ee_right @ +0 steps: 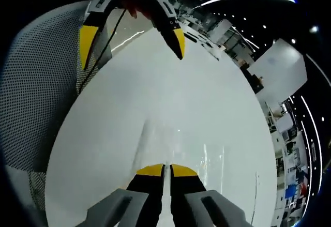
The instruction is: Open the resealable bag by pulling the two sides of the seal apart until the entire bag opening is separated and visibly accessible.
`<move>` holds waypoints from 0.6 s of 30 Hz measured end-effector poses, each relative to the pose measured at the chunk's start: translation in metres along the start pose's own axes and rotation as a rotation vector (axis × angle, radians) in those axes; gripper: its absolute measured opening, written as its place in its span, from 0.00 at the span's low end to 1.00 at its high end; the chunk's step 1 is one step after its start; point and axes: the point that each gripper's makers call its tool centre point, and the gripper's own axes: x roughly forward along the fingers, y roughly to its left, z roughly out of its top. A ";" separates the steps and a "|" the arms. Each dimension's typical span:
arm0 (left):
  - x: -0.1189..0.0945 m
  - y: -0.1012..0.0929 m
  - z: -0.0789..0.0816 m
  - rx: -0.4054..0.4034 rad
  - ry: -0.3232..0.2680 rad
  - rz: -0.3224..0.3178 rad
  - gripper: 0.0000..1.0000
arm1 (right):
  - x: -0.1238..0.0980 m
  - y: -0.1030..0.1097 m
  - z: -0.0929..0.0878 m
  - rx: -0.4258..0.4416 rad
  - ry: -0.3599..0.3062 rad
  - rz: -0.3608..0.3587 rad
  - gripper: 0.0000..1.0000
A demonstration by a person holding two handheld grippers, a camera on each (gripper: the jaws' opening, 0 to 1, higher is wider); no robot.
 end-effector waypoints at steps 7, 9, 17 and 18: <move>-0.003 0.003 -0.002 0.002 0.002 0.011 0.78 | -0.001 0.006 0.004 0.075 -0.028 -0.012 0.08; -0.004 0.004 -0.002 0.008 0.003 0.020 0.77 | -0.003 0.009 0.007 0.142 -0.049 -0.010 0.10; -0.003 0.003 -0.003 -0.030 -0.002 0.029 0.81 | -0.022 0.010 0.016 0.535 -0.197 -0.044 0.28; -0.003 0.003 -0.001 -0.034 -0.009 0.030 0.82 | -0.024 0.010 0.015 0.549 -0.199 -0.051 0.30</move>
